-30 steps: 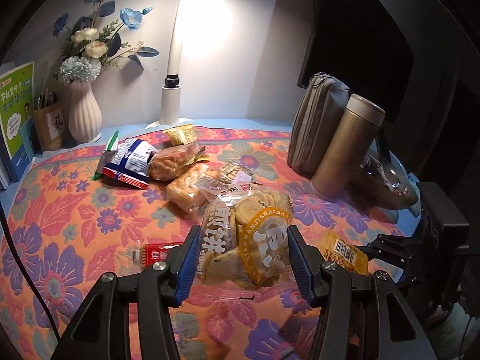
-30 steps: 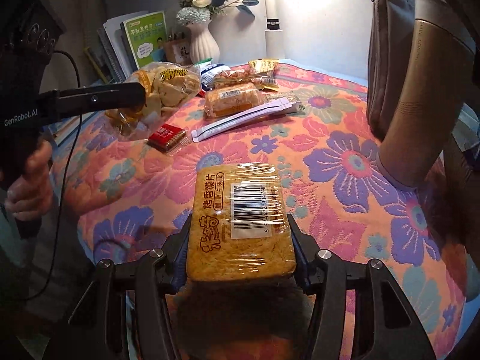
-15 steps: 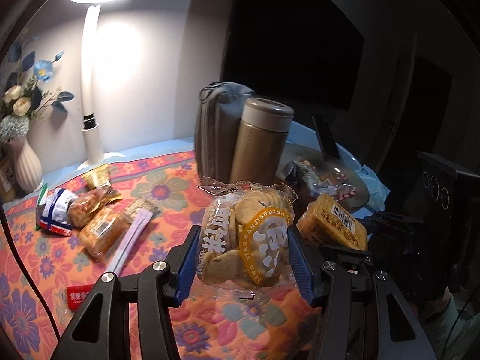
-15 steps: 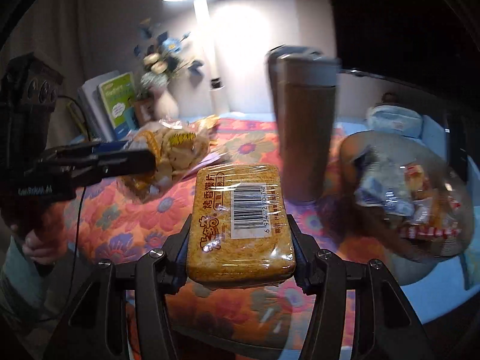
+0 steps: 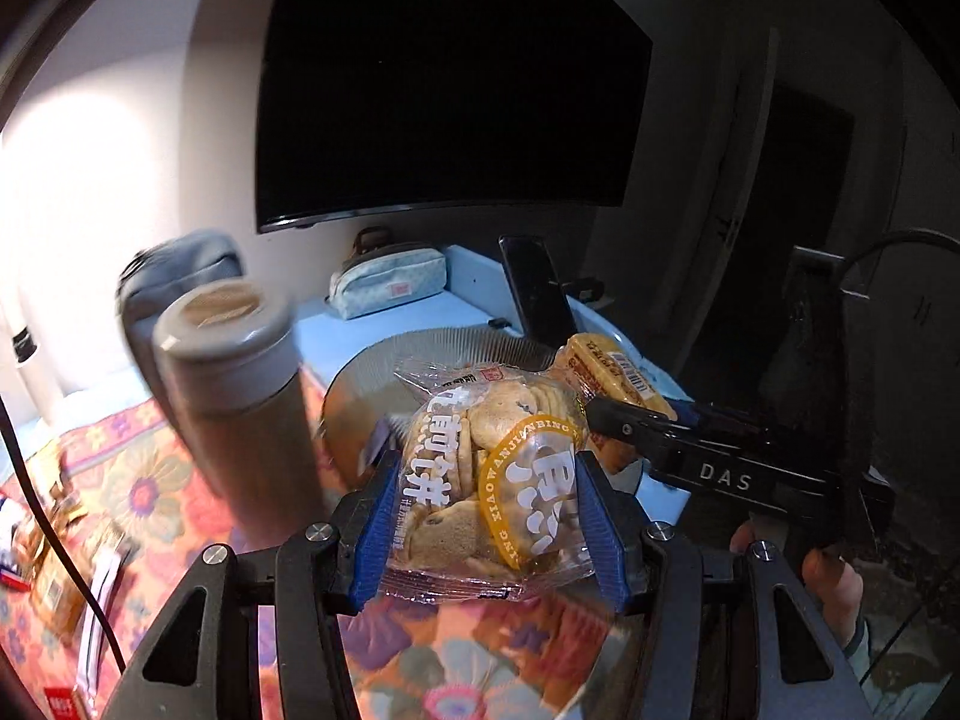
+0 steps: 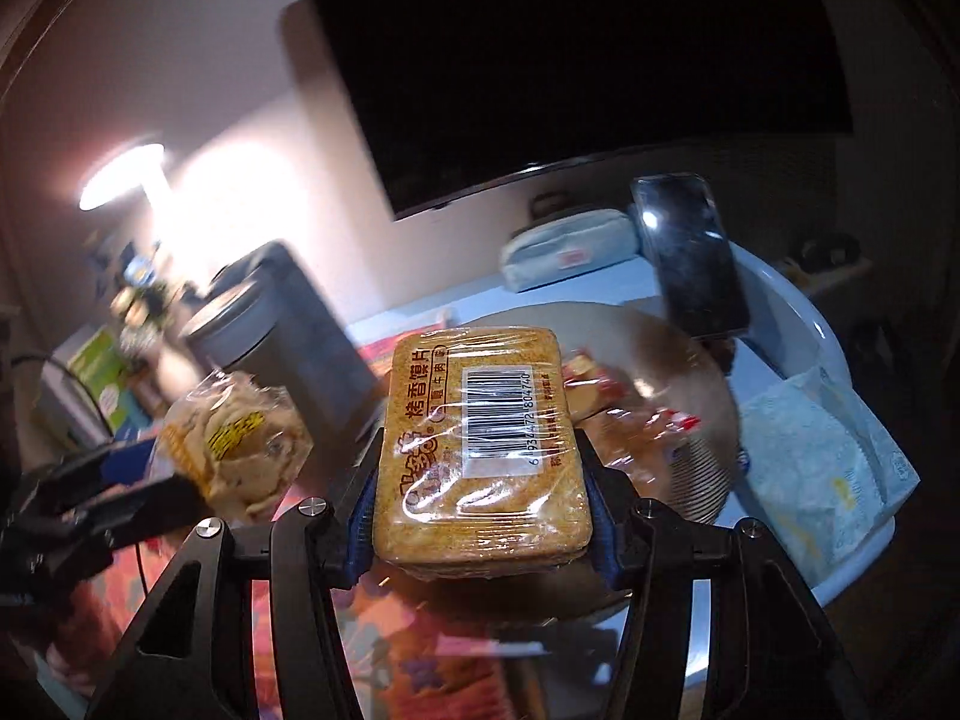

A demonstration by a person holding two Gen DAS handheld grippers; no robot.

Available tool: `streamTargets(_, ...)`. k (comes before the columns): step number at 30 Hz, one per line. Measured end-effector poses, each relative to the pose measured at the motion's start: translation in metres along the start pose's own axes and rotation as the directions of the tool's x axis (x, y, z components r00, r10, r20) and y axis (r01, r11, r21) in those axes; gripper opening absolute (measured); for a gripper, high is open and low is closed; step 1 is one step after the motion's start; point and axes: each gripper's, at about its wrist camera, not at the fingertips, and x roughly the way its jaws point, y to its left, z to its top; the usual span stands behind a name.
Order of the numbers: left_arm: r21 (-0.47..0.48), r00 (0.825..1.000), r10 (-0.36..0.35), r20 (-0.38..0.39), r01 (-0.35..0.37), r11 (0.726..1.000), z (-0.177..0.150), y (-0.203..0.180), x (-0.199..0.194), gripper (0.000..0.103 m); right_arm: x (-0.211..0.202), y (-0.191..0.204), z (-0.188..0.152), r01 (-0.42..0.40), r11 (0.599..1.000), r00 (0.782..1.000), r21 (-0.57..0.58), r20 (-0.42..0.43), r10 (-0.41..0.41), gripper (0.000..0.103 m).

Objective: Organize snacks
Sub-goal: 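Carry the cookie bag and toast bag over the amber glass plate, then open both tools to drop the cookie and toast bags onto the plate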

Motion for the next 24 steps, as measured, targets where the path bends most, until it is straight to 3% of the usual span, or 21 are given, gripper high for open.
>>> streamTargets(9,-0.031,0.999,0.015,-0.047,-0.017,0.999,0.031,-0.014,0.07,0.054,0.038,-0.035,0.022,0.045,0.995,0.999,0.089,-0.033,-0.042,0.054)
streamTargets(15,-0.023,0.999,0.035,-0.039,-0.036,0.999,0.035,-0.014,0.086,0.054,0.054,-0.04,0.032,0.045,0.994,0.998,0.104,-0.054,-0.039,0.056)
streamTargets(19,-0.026,0.999,0.031,-0.019,-0.032,0.999,0.034,-0.011,0.083,0.076,0.05,-0.049,0.032,0.001,0.989,0.998,0.148,-0.054,0.007,0.061)
streamTargets(24,-0.025,1.0,0.012,0.004,-0.012,1.0,0.032,-0.009,0.064,0.076,0.029,-0.045,0.029,0.005,0.991,1.0,0.135,-0.023,-0.002,0.061)
